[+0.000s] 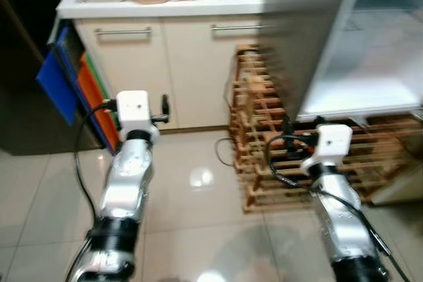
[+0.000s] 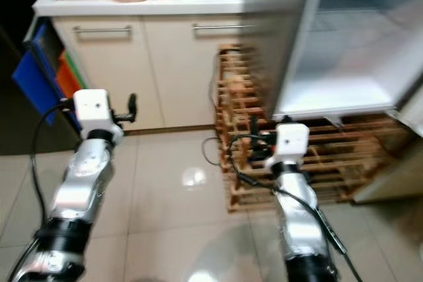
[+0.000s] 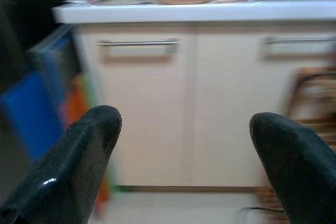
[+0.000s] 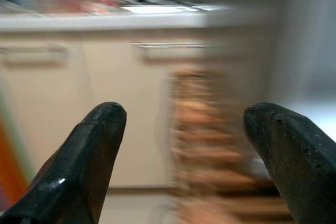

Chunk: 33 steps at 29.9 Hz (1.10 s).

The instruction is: Restocking fridge

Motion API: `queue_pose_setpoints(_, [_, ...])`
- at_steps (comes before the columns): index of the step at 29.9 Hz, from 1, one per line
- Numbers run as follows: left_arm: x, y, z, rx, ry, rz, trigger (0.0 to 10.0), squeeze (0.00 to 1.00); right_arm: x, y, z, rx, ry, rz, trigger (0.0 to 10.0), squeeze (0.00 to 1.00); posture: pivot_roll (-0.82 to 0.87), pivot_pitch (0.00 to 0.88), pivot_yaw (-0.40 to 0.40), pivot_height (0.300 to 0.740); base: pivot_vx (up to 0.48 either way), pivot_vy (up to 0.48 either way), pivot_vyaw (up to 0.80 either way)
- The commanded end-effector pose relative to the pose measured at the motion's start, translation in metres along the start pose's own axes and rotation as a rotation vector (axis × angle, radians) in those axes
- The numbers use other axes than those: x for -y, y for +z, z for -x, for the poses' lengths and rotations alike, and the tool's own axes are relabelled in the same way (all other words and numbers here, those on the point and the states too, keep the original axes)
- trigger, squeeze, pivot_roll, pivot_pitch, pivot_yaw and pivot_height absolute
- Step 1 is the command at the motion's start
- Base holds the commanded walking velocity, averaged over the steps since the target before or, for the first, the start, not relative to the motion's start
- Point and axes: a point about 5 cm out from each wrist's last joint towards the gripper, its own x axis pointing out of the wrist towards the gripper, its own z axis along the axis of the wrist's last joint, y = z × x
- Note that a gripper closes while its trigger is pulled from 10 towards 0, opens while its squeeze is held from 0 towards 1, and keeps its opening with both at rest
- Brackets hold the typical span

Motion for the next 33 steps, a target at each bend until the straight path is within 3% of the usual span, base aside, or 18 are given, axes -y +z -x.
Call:
queue_pose_setpoints(1, [0.013,0.008,0.0,0.032,-0.034,0.002,10.0,0.0,0.012,-0.003,0.003,-0.025,-0.028,0.011,10.0,0.0,-0.06,0.0,0.014,0.74,0.412,0.244,0.46])
queue_pose_setpoints(13, [0.023,0.02,-0.014,0.055,-0.112,-0.018,10.0,0.0,-0.014,0.006,-0.015,0.019,0.025,0.027,10.0,0.0,-0.04,0.0,0.005,0.74,0.448,0.062,0.27])
queue_pose_setpoints(21, [0.019,0.023,-0.013,0.101,-0.157,-0.007,10.0,0.0,-0.004,0.03,-0.025,0.149,-0.115,0.028,10.0,0.0,-0.02,0.0,0.007,0.74,0.48,0.0,0.0])
queue_pose_setpoints(27, [0.028,0.024,-0.017,0.088,-0.192,-0.018,10.0,0.0,-0.007,0.024,-0.032,0.104,-0.083,0.016,10.0,0.0,-0.04,0.0,0.037,0.74,0.48,0.0,0.0])
queue_pose_setpoints(33, [0.04,0.023,-0.017,0.079,-0.225,-0.01,10.0,0.0,-0.001,0.02,-0.027,0.082,-0.11,0.007,10.0,0.0,-0.04,0.0,0.017,0.74,0.48,0.0,0.0])
